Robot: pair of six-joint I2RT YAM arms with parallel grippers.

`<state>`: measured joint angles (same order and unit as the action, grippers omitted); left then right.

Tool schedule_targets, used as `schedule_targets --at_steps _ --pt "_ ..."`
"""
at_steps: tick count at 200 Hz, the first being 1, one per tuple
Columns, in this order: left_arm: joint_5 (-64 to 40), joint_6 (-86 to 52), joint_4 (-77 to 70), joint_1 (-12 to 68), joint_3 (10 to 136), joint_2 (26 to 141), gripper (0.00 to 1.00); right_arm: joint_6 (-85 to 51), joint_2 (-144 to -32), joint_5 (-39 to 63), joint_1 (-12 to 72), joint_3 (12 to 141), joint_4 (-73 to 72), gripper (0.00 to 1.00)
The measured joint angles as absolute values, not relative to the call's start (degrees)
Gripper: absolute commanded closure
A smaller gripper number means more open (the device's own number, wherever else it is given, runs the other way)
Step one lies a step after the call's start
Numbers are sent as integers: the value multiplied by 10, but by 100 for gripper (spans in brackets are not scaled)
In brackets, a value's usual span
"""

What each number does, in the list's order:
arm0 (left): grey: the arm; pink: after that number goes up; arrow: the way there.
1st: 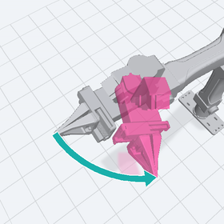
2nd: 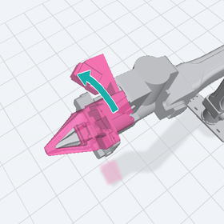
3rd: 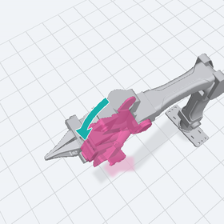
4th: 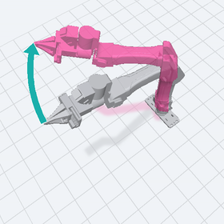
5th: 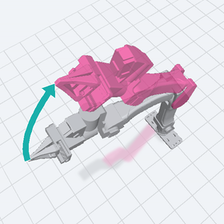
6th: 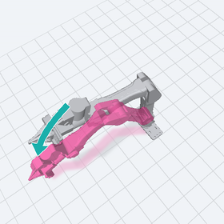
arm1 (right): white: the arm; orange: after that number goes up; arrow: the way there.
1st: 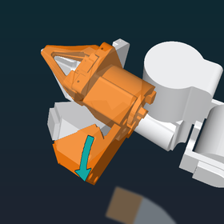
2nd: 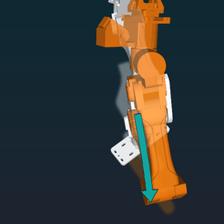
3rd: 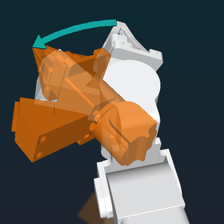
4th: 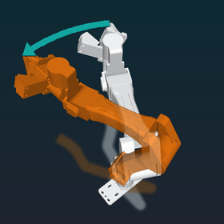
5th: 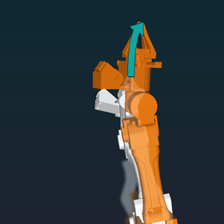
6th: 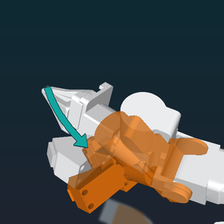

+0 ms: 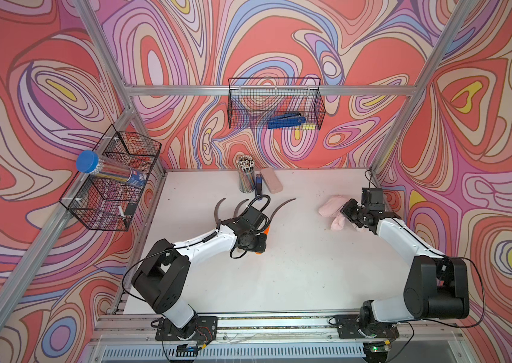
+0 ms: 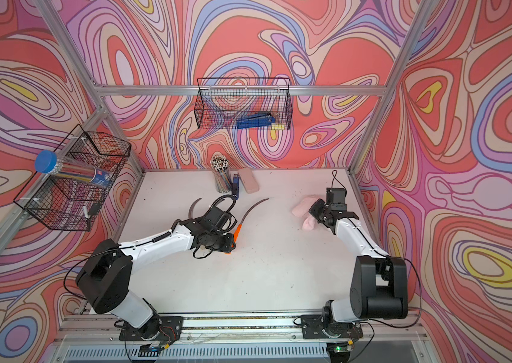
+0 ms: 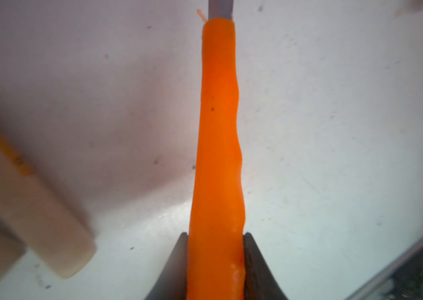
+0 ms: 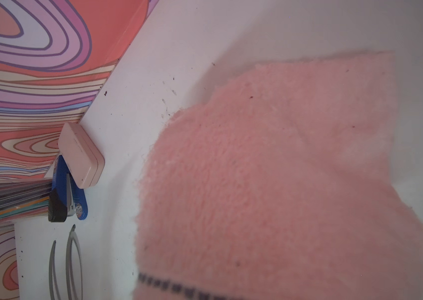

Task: Wipe small sickles with rags
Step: Adjust the small sickle, then wipe the small sickle.

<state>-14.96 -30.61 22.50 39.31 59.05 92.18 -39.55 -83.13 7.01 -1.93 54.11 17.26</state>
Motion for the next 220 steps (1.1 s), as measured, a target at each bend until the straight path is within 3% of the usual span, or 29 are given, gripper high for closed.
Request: schedule_targets --at_steps 55,103,160,220 --pt "-324 -425 0 381 572 918 100 -380 -819 54 106 535 131 100" --pt "-421 -535 -238 305 437 907 100 -381 -826 64 147 506 65 100" --pt "-451 -560 -302 296 423 908 100 -358 -828 115 189 505 -6 100" --pt "-445 -568 -320 237 372 814 100 -317 -893 135 350 547 -46 100"
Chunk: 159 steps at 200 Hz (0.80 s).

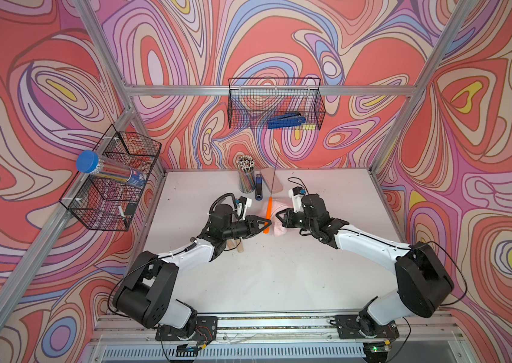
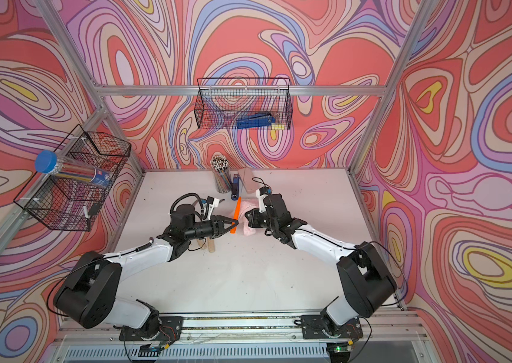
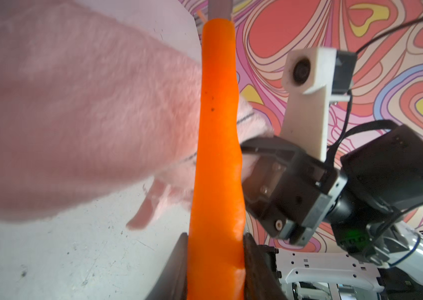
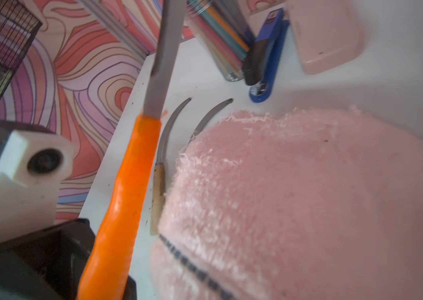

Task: Wipe small sickles with rags
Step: Wipe the small sickle.

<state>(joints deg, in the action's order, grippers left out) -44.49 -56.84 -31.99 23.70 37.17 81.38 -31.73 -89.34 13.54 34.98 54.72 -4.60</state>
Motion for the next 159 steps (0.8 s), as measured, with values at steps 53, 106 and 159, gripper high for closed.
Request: schedule_targets --at_steps 53,106,159 --pt "-391 -522 -238 206 359 704 100 -302 -936 185 427 549 -105 100" --pt "-372 -504 -210 205 360 702 100 -301 -944 223 459 545 -153 100" --pt "-369 -493 -221 203 360 707 100 -324 -955 271 460 527 -213 100"
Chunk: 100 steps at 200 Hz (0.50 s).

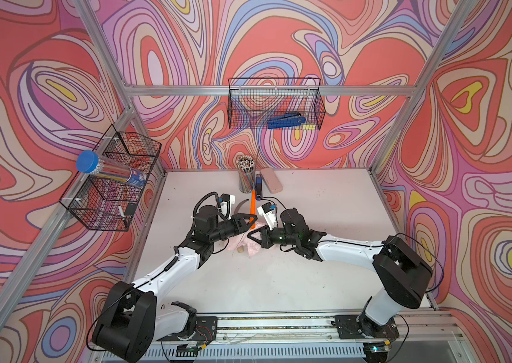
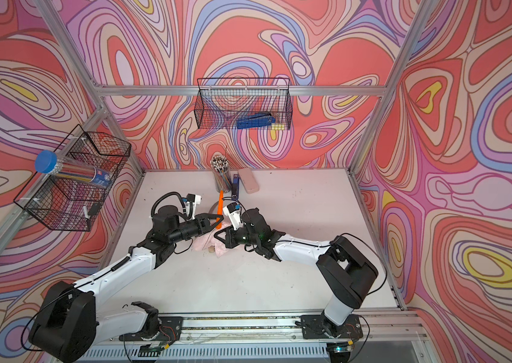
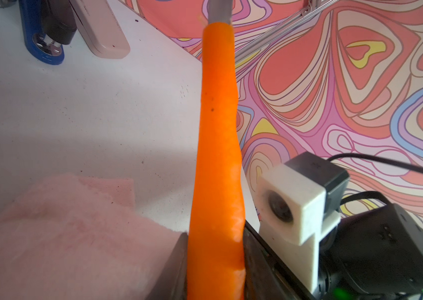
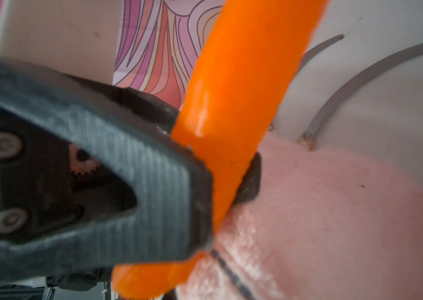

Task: Wipe small sickles with rags
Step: Wipe the small sickle.

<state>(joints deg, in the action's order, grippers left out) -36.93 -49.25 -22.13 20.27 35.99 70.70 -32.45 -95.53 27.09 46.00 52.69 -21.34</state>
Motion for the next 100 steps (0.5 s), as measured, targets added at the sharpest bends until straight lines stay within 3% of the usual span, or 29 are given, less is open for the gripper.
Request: schedule_targets --at_steps 100 --pt "-344 -485 -223 195 357 713 100 -346 -960 291 473 525 -262 100"
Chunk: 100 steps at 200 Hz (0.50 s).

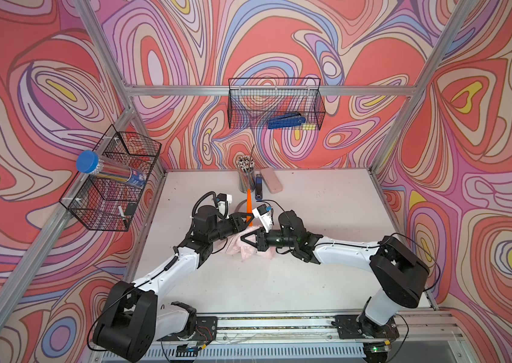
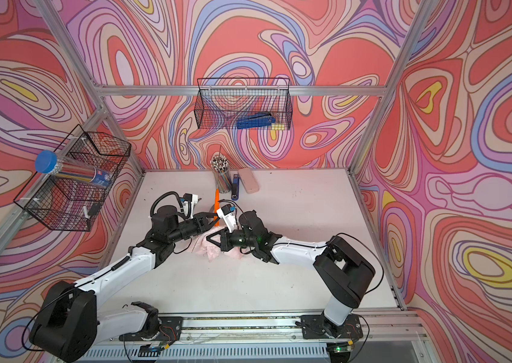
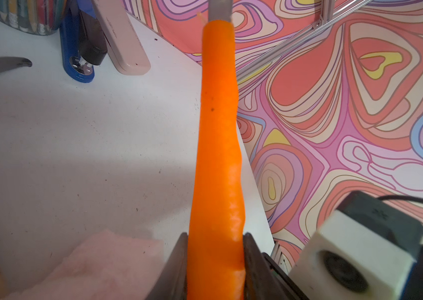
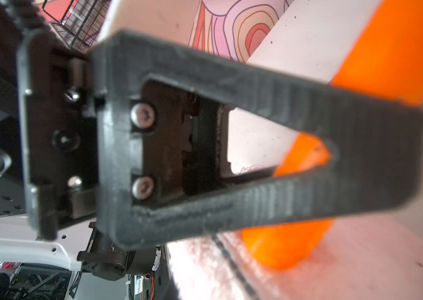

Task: Wipe small sickles with rags
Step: Wipe the small sickle.

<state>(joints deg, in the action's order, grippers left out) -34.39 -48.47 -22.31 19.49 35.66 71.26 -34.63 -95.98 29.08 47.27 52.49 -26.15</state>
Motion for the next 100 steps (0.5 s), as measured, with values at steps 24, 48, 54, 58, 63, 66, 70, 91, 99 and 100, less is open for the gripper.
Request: schedule_targets --at_steps 24,48,54,58,63,66,70,91,99,100 --pt "-342 -494 -242 196 355 727 100 -355 -960 288 447 525 -240 100" --pt "-340 -499 -257 196 355 734 100 -359 -960 290 430 525 -220 100" --pt "-340 -500 -260 196 355 735 100 -358 -960 290 427 525 -216 100" --pt "-340 -502 -262 196 355 735 100 -357 -960 289 425 525 -214 100" --pt "-340 -503 -265 196 355 736 100 -357 -960 289 424 525 -212 100" --pt "-340 -503 -266 196 355 736 100 -357 -960 290 423 525 -211 100" --pt "-341 -504 -267 196 355 737 100 -357 -960 290 423 525 -210 100" --pt "-344 -508 -270 196 355 741 100 -356 -959 290 425 525 -209 100" --pt "-346 -510 -273 196 355 745 100 -354 -958 289 430 525 -209 100" --pt "-347 -510 -274 196 355 745 100 -353 -958 289 431 525 -209 100"
